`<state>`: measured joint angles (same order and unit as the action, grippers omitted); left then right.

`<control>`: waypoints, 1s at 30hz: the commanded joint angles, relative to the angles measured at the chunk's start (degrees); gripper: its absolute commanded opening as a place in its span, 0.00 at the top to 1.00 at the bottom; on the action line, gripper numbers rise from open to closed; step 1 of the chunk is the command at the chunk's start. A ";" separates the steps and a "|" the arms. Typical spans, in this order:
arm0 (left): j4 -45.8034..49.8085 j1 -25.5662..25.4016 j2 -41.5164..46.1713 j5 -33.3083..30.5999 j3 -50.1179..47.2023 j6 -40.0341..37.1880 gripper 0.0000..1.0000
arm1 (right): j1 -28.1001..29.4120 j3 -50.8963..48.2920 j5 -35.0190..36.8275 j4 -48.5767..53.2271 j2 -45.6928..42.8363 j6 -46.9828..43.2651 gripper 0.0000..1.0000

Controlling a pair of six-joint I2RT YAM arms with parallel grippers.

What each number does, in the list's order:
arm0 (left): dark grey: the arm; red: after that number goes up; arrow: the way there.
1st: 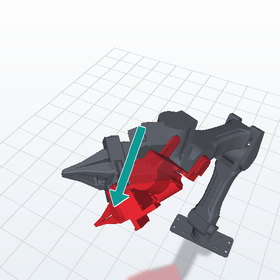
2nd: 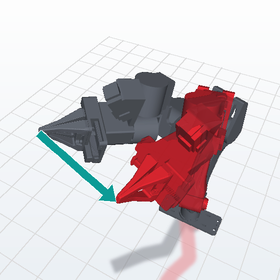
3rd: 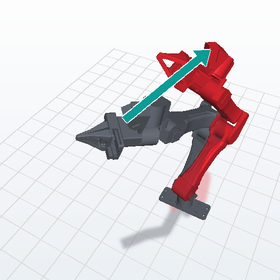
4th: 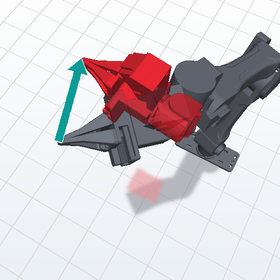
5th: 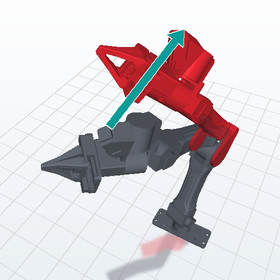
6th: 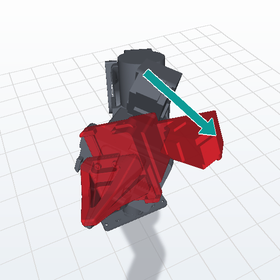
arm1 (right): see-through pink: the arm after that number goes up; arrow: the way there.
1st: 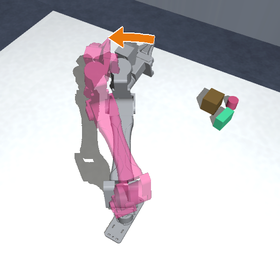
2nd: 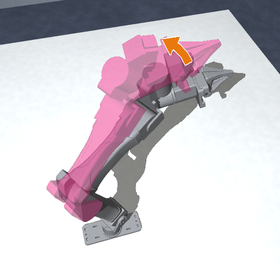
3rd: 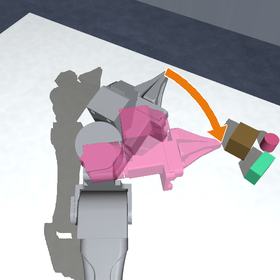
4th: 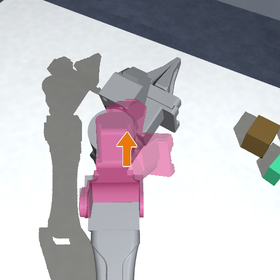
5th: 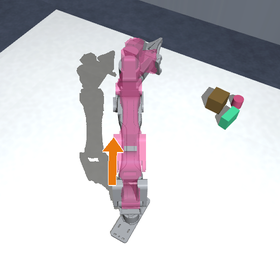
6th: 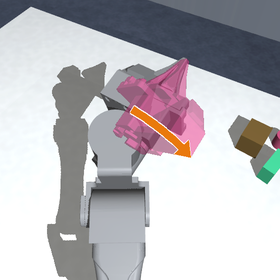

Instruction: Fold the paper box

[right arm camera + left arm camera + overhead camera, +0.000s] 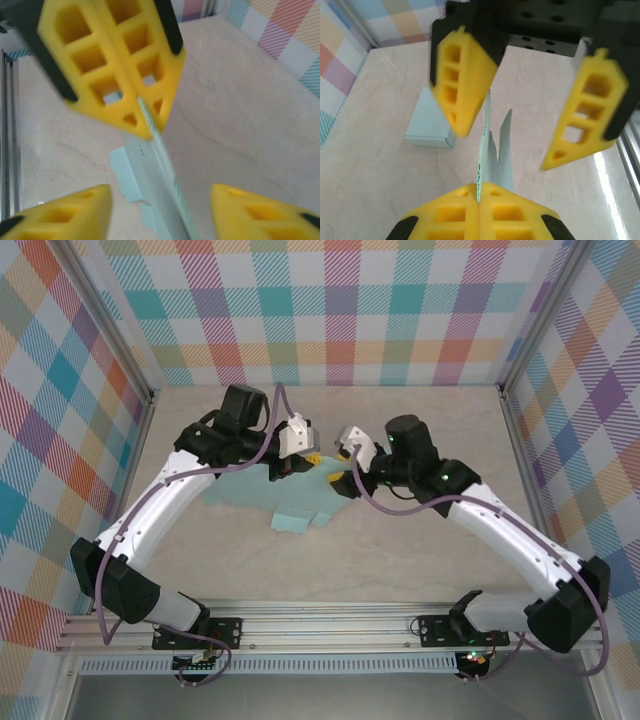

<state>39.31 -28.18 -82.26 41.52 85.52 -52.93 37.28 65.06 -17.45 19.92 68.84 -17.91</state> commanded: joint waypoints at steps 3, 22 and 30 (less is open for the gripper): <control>-14.60 0.71 7.80 3.36 -5.09 11.16 1.00 | -4.57 -13.80 -4.03 -15.81 -13.38 9.38 0.22; -45.40 0.85 20.95 4.51 -17.71 35.54 1.00 | -18.65 -33.36 -25.61 -41.95 -18.75 28.03 0.09; -49.76 0.80 22.86 3.02 -19.63 38.70 1.00 | -18.65 -33.45 -29.31 -45.22 -16.28 29.33 0.25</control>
<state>-5.10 -27.92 -61.28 44.95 66.70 -16.84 18.81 31.81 -42.87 -20.99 52.42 10.48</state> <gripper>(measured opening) 0.049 0.765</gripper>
